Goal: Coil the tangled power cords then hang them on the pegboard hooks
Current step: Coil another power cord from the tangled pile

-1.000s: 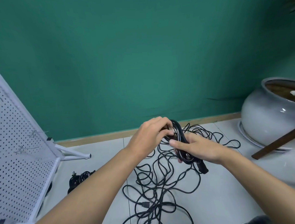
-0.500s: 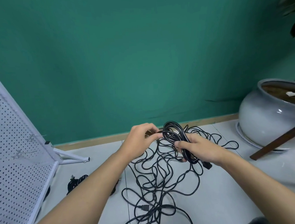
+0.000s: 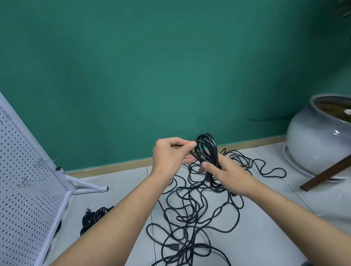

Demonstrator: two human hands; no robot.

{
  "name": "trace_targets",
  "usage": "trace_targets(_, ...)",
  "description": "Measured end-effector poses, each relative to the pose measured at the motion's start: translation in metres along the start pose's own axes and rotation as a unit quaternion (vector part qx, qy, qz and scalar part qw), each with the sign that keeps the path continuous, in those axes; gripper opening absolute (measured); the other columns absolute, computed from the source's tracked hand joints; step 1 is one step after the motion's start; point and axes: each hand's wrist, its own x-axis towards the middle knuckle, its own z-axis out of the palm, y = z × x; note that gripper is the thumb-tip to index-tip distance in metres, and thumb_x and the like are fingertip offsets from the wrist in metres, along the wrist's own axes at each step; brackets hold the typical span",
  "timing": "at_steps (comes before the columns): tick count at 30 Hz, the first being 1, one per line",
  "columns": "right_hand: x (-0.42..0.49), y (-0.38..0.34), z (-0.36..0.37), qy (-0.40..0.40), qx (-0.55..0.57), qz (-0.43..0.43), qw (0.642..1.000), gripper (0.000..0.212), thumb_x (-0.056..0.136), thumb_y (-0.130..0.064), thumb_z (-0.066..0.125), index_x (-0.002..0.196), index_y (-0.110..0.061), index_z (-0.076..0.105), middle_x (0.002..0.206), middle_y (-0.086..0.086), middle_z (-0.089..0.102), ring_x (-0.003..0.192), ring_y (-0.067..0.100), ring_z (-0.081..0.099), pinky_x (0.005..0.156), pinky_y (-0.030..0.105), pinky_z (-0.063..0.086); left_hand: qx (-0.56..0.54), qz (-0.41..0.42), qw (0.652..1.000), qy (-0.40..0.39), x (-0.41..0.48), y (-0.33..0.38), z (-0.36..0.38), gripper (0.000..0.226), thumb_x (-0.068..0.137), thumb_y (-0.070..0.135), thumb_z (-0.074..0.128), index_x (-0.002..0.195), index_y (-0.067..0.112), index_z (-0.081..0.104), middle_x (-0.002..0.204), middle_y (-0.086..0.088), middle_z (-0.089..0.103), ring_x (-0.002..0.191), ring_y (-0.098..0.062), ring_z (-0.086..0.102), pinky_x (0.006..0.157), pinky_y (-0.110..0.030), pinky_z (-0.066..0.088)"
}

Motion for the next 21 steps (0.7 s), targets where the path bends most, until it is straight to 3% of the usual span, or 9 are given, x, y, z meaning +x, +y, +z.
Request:
trace_targets(3,0.0,-0.001,0.0,-0.026,0.025,-0.009,0.999,0.01,0.105,-0.033,0.058,0.103,-0.025,0.064,0.09,-0.006,0.075,0.088,0.009,0.069,0.088,0.035,0.053,0.013,0.019,1.0,0.007,-0.002,0.0,0.0,0.01,0.088,0.018,0.082,0.086,0.008,0.08,0.081,-0.008,0.077,0.068,-0.025,0.077,0.069,-0.03,0.064)
trace_targets(6,-0.003,-0.004,0.0,-0.019,0.091,-0.009,0.996,0.007,0.105,-0.025,0.059,0.102,-0.027,0.064,0.081,-0.018,0.071,0.08,-0.001,0.064,0.08,0.023,0.047,0.06,0.075,0.995,0.007,-0.003,-0.005,0.0,0.015,0.093,0.024,0.077,0.09,0.009,0.077,0.087,-0.005,0.075,0.067,-0.022,0.077,0.067,-0.03,0.064)
trace_targets(9,-0.003,-0.008,0.0,0.021,0.153,0.006,0.988,0.012,0.105,-0.023,0.059,0.095,-0.025,0.066,0.078,-0.011,0.071,0.075,0.006,0.066,0.076,0.025,0.049,0.102,0.032,0.99,-0.093,0.002,-0.022,-0.004,0.022,0.105,0.038,0.057,0.107,0.019,0.069,0.092,-0.003,0.076,0.082,-0.019,0.077,0.077,-0.036,0.062)
trace_targets(11,-0.002,-0.008,-0.003,0.045,0.201,0.029,0.978,0.02,0.104,-0.025,0.061,0.087,-0.014,0.06,0.074,0.009,0.062,0.066,0.02,0.066,0.069,0.034,0.047,0.213,0.008,0.954,-0.212,0.006,-0.042,-0.013,0.021,0.107,0.034,0.051,0.118,0.026,0.067,0.108,0.004,0.076,0.104,-0.01,0.071,0.093,-0.032,0.055)
trace_targets(13,-0.002,-0.008,-0.007,0.066,0.244,0.048,0.966,0.022,0.102,-0.026,0.062,0.089,-0.009,0.056,0.074,0.013,0.055,0.063,0.025,0.065,0.064,0.035,0.045,0.342,0.019,0.888,-0.308,0.006,-0.064,-0.019,0.028,0.099,0.025,0.059,0.126,0.032,0.065,0.126,0.008,0.07,0.12,-0.008,0.062,0.108,-0.033,0.047)
trace_targets(15,-0.003,-0.008,-0.009,0.073,0.265,0.062,0.959,0.023,0.101,-0.027,0.064,0.09,-0.008,0.057,0.073,0.009,0.057,0.063,0.027,0.065,0.061,0.034,0.045,0.436,0.04,0.833,-0.337,0.004,-0.078,-0.02,0.032,0.097,0.026,0.06,0.128,0.035,0.063,0.132,0.009,0.066,0.125,-0.013,0.057,0.111,-0.037,0.043)
trace_targets(16,-0.003,-0.007,-0.009,0.076,0.268,0.068,0.958,0.024,0.101,-0.029,0.064,0.09,-0.009,0.057,0.072,0.008,0.057,0.065,0.028,0.065,0.062,0.035,0.044,0.458,0.054,0.823,-0.331,0.004,-0.08,-0.019,0.026,0.1,0.028,0.06,0.125,0.035,0.064,0.13,0.008,0.066,0.124,-0.015,0.057,0.11,-0.038,0.044)
trace_targets(21,-0.001,0.002,-0.017,0.126,0.206,0.067,0.968,0.031,0.088,-0.052,0.07,0.079,-0.025,0.059,0.072,0.003,0.054,0.074,0.029,0.059,0.078,0.047,0.051,0.411,0.125,0.867,-0.252,0.008,-0.064,-0.02,0.008,0.101,0.025,0.064,0.102,0.022,0.072,0.1,0.008,0.072,0.095,-0.01,0.064,0.087,-0.031,0.05)
